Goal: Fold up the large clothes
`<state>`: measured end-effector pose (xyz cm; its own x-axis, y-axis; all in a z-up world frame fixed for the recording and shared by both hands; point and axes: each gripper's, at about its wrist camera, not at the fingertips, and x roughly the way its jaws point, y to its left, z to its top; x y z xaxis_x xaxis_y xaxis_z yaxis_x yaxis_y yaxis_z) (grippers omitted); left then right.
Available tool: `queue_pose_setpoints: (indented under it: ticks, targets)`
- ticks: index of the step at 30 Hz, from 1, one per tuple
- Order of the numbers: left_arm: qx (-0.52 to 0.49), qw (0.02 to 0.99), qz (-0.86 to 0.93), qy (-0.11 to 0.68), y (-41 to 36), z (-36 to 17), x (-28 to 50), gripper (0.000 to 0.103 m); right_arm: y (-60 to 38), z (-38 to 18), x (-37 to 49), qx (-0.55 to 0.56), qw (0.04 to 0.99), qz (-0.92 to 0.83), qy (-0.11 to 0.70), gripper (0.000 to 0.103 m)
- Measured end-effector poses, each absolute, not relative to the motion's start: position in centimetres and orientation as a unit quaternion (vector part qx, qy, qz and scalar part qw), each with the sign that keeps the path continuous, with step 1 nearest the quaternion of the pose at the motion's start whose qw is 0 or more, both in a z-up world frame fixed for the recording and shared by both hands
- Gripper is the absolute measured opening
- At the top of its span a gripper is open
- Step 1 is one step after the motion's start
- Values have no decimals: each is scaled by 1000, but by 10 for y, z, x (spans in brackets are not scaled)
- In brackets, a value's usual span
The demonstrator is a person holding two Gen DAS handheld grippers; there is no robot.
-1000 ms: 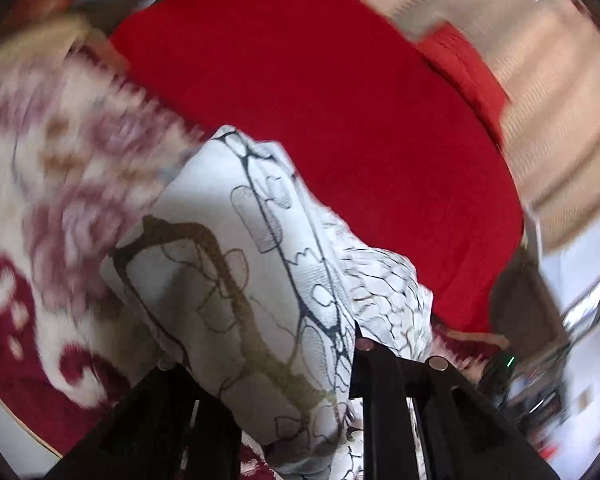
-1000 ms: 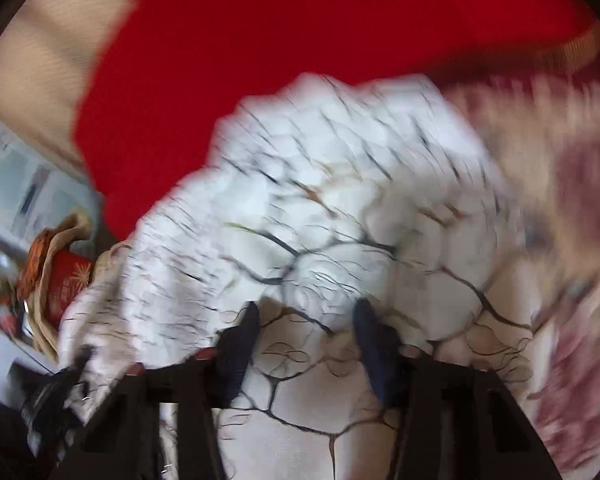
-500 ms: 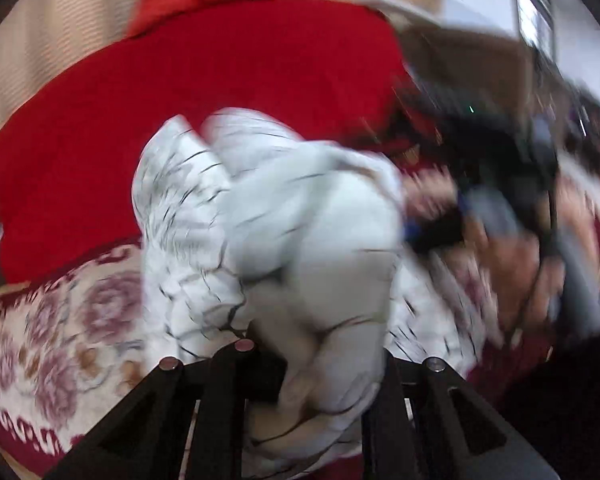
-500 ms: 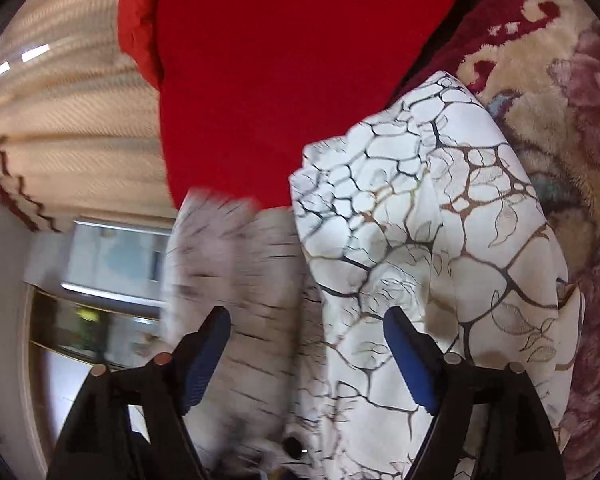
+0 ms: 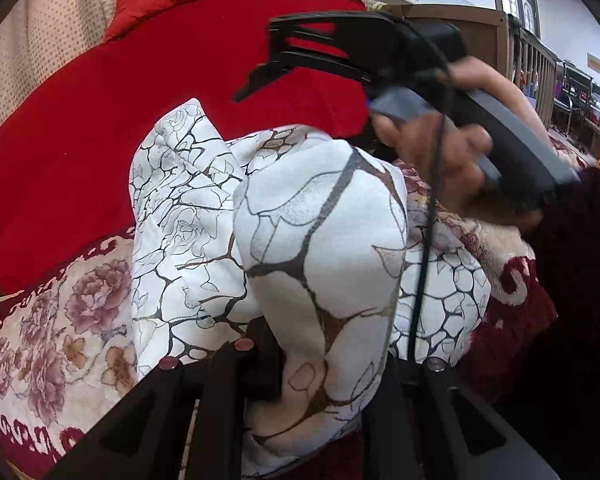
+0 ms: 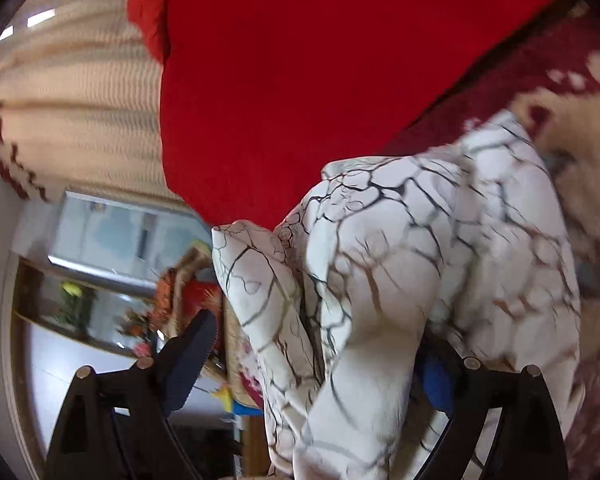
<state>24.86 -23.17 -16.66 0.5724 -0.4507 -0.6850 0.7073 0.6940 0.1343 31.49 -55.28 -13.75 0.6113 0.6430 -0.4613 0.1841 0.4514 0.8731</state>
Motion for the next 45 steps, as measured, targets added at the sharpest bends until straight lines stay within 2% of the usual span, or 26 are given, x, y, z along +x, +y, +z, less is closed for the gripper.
queue_pose_setpoints:
  ticks: [8,10,11,13,16,21,26,34,37,41,45]
  targets:
    - [216,866,-345,292,-231,-166,234,16,-484,-112,366,350,784,177,481,97]
    - [217,865,-348,289,-231,-166,235,16,-470,-119,377,333,787,172,490,94]
    - [218,865,-348,289,-230,-168,242,16,-464,-123,382,329,787,174,493,88]
    - [220,863,-355,286,-231,-163,242,16,-456,-131,383,310,793,164,498,46]
    - [227,855,-371,282,-241,-148,239,16,-464,-126,378,329,799,160,478,29]
    - [245,843,-397,268,-277,-128,241,16,-488,-99,365,326,833,142,425,16]
    - [272,821,-424,269,-326,-143,237,16,-541,-102,349,356,829,121,415,13]
    - [294,796,-440,293,-352,-179,244,19,-595,-169,343,390,792,91,461,13]
    - [291,791,-446,302,-346,-173,242,28,-590,-187,347,414,773,99,470,12]
    - [268,775,-484,306,-315,-148,223,49,-592,-188,347,393,784,95,472,13]
    - [248,774,-512,277,-266,-114,203,56,-583,-189,350,397,785,94,466,12]
